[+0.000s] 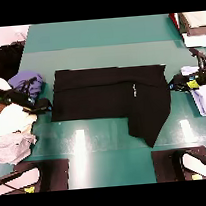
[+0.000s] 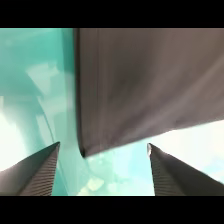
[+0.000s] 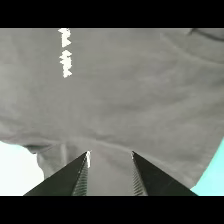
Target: Fold the shirts.
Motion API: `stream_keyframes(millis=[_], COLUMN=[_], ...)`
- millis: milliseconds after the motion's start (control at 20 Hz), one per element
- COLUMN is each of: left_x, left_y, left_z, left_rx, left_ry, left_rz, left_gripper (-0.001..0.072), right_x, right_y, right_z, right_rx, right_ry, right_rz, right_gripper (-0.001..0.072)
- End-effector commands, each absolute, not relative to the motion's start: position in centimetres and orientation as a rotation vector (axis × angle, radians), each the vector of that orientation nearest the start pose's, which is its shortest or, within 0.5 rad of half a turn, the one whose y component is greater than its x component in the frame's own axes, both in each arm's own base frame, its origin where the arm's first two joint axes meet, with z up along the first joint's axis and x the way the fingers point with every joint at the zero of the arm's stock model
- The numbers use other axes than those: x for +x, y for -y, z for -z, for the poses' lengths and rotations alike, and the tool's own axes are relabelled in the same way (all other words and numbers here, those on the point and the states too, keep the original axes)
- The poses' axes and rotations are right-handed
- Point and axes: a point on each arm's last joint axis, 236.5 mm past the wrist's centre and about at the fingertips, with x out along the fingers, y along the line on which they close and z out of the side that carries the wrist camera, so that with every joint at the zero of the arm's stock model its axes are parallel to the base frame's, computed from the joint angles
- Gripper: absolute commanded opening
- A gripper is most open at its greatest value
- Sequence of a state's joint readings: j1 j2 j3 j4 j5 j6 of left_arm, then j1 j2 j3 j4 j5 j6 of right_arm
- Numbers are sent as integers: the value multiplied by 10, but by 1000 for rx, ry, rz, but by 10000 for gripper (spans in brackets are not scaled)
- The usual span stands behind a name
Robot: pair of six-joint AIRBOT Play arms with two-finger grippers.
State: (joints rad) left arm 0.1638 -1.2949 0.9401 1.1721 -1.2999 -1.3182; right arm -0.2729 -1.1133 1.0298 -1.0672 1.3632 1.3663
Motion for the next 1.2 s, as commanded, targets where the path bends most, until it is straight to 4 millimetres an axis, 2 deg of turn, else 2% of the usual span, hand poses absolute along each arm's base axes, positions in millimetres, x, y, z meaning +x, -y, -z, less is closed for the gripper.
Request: stream_keyframes(millis=[0, 150, 450, 500, 550, 600, 750, 800, 850, 1000, 1150], left_x=[276, 276, 280, 281, 283, 285, 290, 289, 287, 286, 277], left_y=[44, 54, 55, 55, 57, 61, 67, 67, 67, 67, 66], left_z=[70, 70, 75, 75, 74, 72, 68, 69, 69, 68, 68], left_rx=[-374, -422, -439, -442, -454, -476, -507, -501, -486, -483, -461], left_ry=[-1569, -1562, -1537, -1534, -1525, -1513, -1494, -1498, -1500, -1505, -1537], left_rz=[262, 278, 264, 263, 268, 276, 292, 294, 309, 313, 327], left_gripper=[646, 646, 645, 570, 342, 224, 223, 84, 23, 21, 21], right_x=[313, 310, 304, 302, 299, 296, 289, 286, 284, 269, 230], right_y=[-43, -56, -68, -69, -69, -68, -59, -54, -47, -24, 6], right_z=[-43, -42, -42, -42, -42, -41, -41, -41, -40, -34, -1], right_rx=[453, 425, 402, 402, 402, 400, 423, 438, 455, 490, 483], right_ry=[-1307, -1322, -1344, -1353, -1366, -1380, -1409, -1418, -1426, -1479, -1563], right_rz=[-289, -326, -363, -366, -370, -369, -355, -345, -330, -266, -121], right_gripper=[307, 307, 307, 307, 307, 307, 307, 307, 307, 307, 307])
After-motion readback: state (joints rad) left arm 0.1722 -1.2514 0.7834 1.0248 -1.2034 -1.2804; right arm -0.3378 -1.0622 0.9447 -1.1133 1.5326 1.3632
